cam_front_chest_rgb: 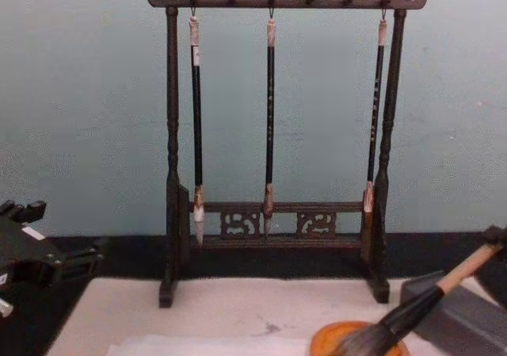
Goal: Pick up the brush from the inkstone, write on the paper, then place the brush back to its original position.
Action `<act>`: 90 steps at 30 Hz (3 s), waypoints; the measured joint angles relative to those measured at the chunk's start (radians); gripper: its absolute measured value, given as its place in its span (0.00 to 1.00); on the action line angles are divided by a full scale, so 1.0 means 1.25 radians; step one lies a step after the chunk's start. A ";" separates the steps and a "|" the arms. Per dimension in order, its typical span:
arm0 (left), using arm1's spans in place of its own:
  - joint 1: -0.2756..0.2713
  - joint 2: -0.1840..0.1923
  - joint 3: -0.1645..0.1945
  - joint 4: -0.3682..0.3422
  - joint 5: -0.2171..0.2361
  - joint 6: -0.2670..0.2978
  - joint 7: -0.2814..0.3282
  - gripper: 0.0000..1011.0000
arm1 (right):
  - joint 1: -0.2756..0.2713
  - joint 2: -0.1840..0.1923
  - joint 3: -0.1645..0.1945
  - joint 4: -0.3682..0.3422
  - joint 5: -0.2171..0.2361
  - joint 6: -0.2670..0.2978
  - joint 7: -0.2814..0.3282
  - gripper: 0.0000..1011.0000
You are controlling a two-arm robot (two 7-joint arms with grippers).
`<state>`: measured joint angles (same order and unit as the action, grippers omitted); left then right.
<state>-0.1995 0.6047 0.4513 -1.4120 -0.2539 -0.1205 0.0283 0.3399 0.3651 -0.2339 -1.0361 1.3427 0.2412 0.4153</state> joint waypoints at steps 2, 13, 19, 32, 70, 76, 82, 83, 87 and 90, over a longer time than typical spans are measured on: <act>0.000 0.000 0.000 0.000 0.000 0.000 0.000 1.00 | 0.000 0.000 0.000 0.000 0.000 0.000 0.000 0.18; 0.000 0.000 0.000 0.000 0.000 0.000 0.000 1.00 | 0.000 0.000 0.000 0.000 0.000 0.000 0.000 0.17; 0.000 0.000 0.000 0.000 0.000 0.000 0.000 1.00 | 0.000 0.000 0.000 0.000 0.000 0.000 0.000 0.17; 0.000 0.000 0.000 0.000 0.000 0.000 0.000 1.00 | 0.001 0.002 -0.005 -0.008 0.000 0.000 0.001 0.17; 0.000 0.000 0.000 0.000 0.000 0.000 0.000 1.00 | -0.037 0.181 -0.156 -0.456 -0.298 -0.105 -0.126 0.17; 0.000 0.000 0.000 0.000 0.000 0.000 0.000 1.00 | -0.060 0.204 -0.168 -0.528 -0.363 -0.112 -0.129 0.17; 0.000 0.000 0.000 0.000 0.000 0.000 0.000 1.00 | -0.087 0.222 -0.167 -0.578 -0.404 -0.126 -0.119 0.17; 0.000 0.000 0.000 0.000 0.000 0.000 0.000 1.00 | -0.093 0.226 -0.169 -0.589 -0.417 -0.130 -0.114 0.17; 0.000 0.000 0.000 0.000 0.000 0.000 0.000 1.00 | -0.103 0.236 -0.179 -0.607 -0.455 -0.141 -0.099 0.17; 0.000 0.000 0.000 0.000 0.000 0.000 0.000 1.00 | -0.106 0.241 -0.185 -0.618 -0.476 -0.144 -0.092 0.17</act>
<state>-0.1995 0.6047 0.4514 -1.4120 -0.2539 -0.1205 0.0283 0.2076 0.6661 -0.4650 -1.8085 0.7471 0.0610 0.3008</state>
